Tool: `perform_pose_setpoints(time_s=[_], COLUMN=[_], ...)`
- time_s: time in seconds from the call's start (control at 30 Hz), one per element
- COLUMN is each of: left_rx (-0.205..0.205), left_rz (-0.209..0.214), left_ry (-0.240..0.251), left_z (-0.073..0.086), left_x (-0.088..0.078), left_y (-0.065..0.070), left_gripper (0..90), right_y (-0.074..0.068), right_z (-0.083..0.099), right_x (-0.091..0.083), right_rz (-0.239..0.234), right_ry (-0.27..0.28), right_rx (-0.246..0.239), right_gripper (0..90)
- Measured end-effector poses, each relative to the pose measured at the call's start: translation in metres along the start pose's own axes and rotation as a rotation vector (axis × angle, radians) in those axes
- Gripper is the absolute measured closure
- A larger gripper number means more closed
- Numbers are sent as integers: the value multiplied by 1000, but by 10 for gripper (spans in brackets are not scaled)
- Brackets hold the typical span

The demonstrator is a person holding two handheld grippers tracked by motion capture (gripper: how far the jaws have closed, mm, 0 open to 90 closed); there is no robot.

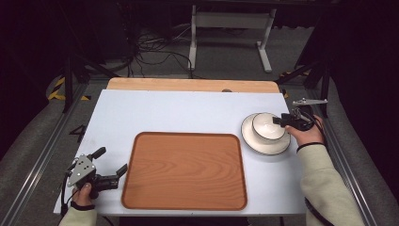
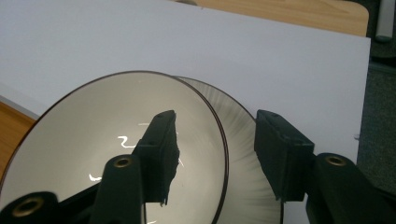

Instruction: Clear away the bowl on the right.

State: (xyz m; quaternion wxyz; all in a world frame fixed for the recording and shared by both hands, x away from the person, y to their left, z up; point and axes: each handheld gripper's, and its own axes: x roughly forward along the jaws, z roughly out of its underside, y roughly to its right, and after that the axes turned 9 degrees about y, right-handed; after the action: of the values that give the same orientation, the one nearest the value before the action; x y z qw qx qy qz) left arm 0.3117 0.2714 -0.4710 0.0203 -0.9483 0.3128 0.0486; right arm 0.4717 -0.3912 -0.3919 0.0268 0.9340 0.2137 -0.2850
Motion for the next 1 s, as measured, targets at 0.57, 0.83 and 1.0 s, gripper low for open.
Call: perform_pose_setpoints(time_s=[0.57,0.83,1.0], left_rx=[-2,1,-1], left_rz=[-3,-1,-2], left_ry=[3,1,1], left_z=[0,0,0], left_x=[0,0,0], left_y=[1,0,0], left_gripper=[4,3,3], right_y=[-1,-4,-5], right_z=[7,5,5], right_x=[11,10,9], right_rz=[11,45,52], right_ry=[-118,-137,-136], right_rx=[68,74,81], right_gripper=[771,832,832])
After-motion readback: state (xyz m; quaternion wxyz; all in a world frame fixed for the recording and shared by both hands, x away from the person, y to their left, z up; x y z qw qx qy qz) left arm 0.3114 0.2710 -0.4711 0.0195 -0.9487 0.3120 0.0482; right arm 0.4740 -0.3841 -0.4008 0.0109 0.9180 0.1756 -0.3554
